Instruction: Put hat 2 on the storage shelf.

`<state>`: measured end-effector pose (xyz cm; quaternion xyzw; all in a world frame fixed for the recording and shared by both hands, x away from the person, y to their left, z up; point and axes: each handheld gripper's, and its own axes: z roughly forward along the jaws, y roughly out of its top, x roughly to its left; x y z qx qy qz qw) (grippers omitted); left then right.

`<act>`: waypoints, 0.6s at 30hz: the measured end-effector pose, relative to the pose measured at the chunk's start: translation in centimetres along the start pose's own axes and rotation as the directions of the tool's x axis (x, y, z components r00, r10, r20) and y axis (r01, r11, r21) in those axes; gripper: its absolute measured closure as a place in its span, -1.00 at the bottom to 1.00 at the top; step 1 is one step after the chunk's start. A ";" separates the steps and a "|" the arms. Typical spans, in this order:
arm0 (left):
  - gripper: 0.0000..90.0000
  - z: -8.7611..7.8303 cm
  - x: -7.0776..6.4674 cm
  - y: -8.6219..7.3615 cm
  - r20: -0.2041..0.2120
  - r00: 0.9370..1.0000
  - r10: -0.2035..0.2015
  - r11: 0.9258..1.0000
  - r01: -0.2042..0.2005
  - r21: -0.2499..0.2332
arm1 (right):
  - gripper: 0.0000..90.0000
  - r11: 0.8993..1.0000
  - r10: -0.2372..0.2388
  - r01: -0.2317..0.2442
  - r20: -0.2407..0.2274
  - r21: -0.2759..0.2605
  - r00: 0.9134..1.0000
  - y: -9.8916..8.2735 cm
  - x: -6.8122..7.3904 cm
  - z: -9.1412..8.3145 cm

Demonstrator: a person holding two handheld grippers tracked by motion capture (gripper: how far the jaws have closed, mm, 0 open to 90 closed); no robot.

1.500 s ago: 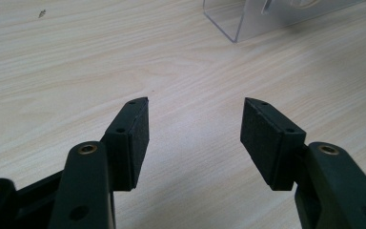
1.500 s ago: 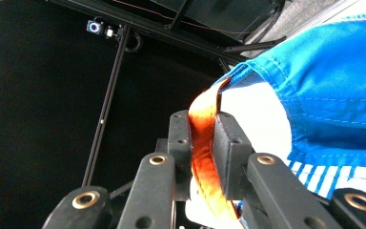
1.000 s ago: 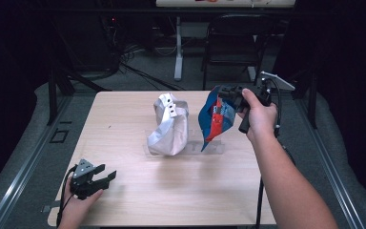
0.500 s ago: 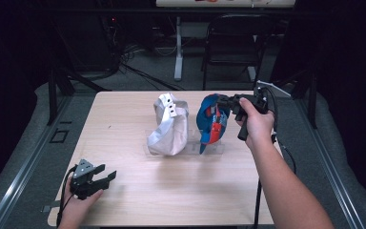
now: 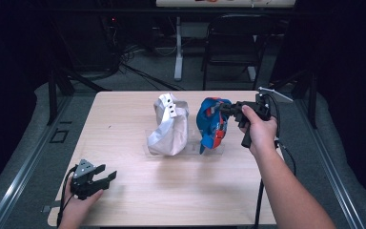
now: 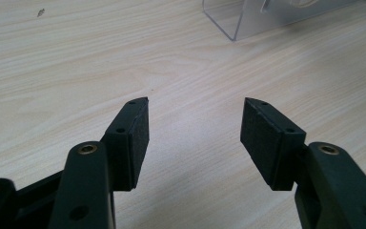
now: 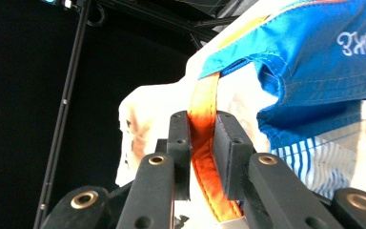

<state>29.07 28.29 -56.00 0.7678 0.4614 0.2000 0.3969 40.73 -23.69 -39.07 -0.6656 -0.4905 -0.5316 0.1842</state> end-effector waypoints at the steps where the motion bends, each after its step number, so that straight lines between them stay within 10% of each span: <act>1: -0.04 0.0 0.0 0.0 0.000 1.000 0.000 1.000 0.000 0.000 | 0.72 1.000 -0.009 0.009 0.013 0.003 1.000 -0.2 -0.2 -0.2; 18: -0.04 0.1 -0.2 0.0 0.000 1.000 0.008 1.000 -0.008 0.015 | 0.41 0.990 -0.140 0.139 0.085 0.011 0.987 -3.5 -3.1 -2.8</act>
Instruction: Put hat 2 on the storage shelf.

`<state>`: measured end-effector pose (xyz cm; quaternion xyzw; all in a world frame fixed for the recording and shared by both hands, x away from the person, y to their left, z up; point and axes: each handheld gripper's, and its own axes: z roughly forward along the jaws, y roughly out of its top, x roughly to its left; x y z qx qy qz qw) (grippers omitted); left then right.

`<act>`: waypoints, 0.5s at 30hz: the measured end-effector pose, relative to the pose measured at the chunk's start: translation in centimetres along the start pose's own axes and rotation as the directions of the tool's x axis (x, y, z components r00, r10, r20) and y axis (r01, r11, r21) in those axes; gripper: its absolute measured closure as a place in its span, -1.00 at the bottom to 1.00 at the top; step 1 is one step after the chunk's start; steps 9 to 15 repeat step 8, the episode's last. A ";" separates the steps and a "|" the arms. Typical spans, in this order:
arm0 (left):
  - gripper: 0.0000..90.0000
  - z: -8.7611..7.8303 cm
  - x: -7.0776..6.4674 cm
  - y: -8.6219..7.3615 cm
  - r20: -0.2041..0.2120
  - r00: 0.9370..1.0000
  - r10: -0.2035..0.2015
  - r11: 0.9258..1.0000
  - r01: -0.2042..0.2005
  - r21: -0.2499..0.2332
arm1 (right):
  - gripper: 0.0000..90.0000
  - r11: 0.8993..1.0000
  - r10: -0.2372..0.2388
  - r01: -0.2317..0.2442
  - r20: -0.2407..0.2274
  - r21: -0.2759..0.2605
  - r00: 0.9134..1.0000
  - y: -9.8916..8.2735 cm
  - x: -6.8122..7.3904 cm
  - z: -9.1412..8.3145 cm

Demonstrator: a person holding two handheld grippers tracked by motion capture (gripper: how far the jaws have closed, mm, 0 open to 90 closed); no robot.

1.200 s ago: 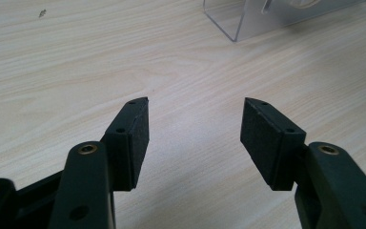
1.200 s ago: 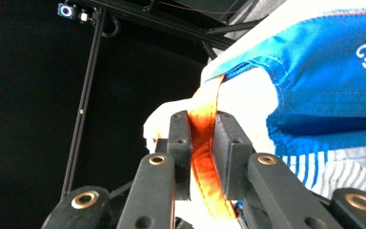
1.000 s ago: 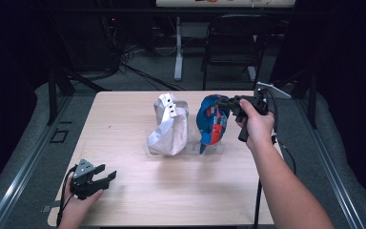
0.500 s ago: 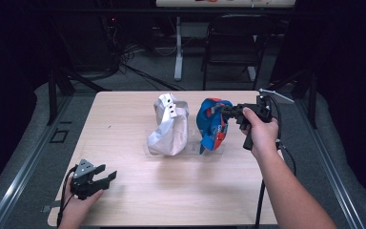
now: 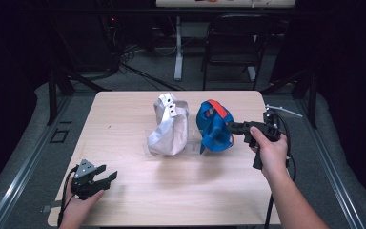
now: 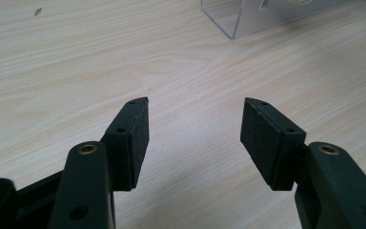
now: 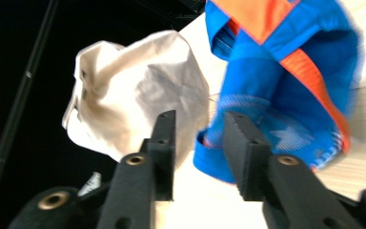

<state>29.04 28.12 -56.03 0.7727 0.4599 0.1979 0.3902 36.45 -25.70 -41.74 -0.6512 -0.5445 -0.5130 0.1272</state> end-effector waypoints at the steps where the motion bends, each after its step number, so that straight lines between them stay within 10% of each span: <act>1: -0.04 0.0 0.0 0.0 0.000 1.000 0.000 1.000 0.000 0.000 | 0.41 1.000 0.000 0.000 0.000 0.000 1.000 0.0 0.0 0.0; 8: -0.04 0.2 -0.1 -0.1 0.002 1.000 -0.004 1.000 0.004 -0.007 | 0.13 0.981 -0.186 0.191 0.116 -0.037 0.976 -4.4 -2.2 -0.5; 15: -0.04 0.2 -0.1 -0.1 0.002 1.000 -0.004 1.000 0.004 -0.007 | 0.13 0.981 -0.186 0.191 0.116 -0.037 0.976 -4.4 -2.2 -0.5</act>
